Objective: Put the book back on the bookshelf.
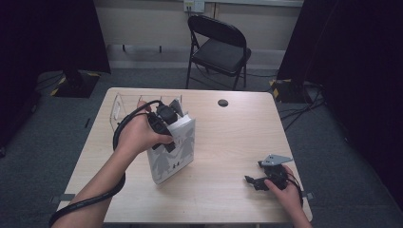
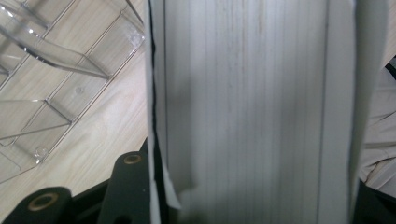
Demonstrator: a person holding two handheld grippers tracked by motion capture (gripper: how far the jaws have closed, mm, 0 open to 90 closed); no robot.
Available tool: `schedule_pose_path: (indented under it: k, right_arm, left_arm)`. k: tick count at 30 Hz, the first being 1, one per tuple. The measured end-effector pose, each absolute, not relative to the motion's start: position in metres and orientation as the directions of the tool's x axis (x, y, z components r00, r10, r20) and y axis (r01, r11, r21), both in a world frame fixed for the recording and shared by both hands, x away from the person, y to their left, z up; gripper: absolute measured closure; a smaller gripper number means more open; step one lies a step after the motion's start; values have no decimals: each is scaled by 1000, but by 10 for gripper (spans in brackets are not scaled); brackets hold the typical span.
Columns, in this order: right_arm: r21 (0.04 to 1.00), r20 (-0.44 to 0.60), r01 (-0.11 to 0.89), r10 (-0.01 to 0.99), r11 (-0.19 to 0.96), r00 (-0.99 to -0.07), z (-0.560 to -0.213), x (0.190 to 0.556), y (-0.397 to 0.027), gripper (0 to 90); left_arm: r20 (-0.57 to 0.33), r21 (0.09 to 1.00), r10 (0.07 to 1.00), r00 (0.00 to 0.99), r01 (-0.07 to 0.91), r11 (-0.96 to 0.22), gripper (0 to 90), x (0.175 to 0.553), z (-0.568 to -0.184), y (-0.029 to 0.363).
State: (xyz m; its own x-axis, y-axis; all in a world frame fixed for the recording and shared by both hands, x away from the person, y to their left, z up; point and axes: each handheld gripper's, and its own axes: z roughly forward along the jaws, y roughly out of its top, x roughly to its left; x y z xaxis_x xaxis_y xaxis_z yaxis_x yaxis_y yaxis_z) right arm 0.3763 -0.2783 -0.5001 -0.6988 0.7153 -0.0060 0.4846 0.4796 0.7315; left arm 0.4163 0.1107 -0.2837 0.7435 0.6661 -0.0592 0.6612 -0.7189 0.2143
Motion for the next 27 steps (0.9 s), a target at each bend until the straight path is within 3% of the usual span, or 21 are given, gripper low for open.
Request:
schedule_pose_path:
  k: [27]
  right_arm:
    - [732,-5,485,715,479,-699,-500,376,-278,125]
  left_arm:
    - [-63,228,736,674,728,-647,527,417,-283,142]
